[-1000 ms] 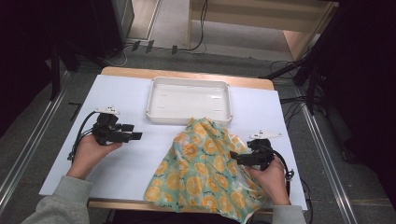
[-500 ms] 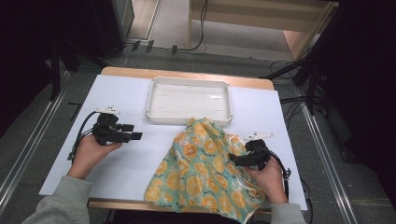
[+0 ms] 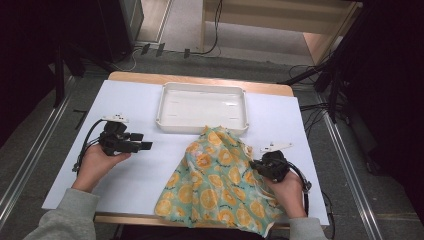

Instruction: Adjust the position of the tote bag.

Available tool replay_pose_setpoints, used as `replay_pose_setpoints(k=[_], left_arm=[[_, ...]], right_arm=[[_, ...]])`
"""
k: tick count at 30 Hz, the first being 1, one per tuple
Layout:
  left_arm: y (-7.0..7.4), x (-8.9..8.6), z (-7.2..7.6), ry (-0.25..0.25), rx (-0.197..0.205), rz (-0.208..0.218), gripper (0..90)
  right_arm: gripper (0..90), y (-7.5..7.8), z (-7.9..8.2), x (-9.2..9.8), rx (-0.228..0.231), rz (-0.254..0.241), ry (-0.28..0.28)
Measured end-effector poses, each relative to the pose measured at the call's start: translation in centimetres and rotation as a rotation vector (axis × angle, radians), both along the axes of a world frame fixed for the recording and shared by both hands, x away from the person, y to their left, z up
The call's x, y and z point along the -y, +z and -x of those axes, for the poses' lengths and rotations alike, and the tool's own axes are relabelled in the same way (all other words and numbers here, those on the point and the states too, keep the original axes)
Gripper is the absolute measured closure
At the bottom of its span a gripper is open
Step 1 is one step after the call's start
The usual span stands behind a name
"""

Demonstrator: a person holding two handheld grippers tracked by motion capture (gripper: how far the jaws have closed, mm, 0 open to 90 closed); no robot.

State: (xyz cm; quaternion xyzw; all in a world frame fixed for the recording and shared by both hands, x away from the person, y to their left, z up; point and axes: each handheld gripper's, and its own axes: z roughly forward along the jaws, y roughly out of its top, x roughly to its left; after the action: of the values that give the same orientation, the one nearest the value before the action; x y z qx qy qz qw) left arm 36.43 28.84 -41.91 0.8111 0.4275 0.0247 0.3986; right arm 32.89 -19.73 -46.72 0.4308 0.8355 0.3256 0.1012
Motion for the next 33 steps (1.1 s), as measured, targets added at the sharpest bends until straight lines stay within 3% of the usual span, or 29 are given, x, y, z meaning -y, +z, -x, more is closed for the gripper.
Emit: replay_pose_setpoints(k=[4, 11, 15, 21, 33], left_arm=[[0.0, 0.0, 0.0, 0.001, -0.001, 0.000, 38.3], [0.1, 0.0, 0.0, 0.004, 0.006, 0.014, 38.6], [0.4, 0.1, 0.1, 0.001, 0.010, 0.020, 38.7], [0.7, 0.1, 0.2, 0.000, 0.018, 0.027, 38.9], [0.8, 0.1, 0.2, -0.003, 0.018, 0.034, 39.2]], right_arm=[[90.0, 1.2, 0.2, 0.1, 0.020, -0.043, -0.004], [90.0, 5.6, 1.3, -0.6, 0.067, -0.139, -0.004], [90.0, 7.1, 1.8, -1.3, 0.062, -0.158, 0.011], [90.0, 9.8, 2.5, -3.0, 0.098, -0.180, 0.071], [90.0, 13.2, 2.3, -6.6, 0.125, -0.217, 0.158]])
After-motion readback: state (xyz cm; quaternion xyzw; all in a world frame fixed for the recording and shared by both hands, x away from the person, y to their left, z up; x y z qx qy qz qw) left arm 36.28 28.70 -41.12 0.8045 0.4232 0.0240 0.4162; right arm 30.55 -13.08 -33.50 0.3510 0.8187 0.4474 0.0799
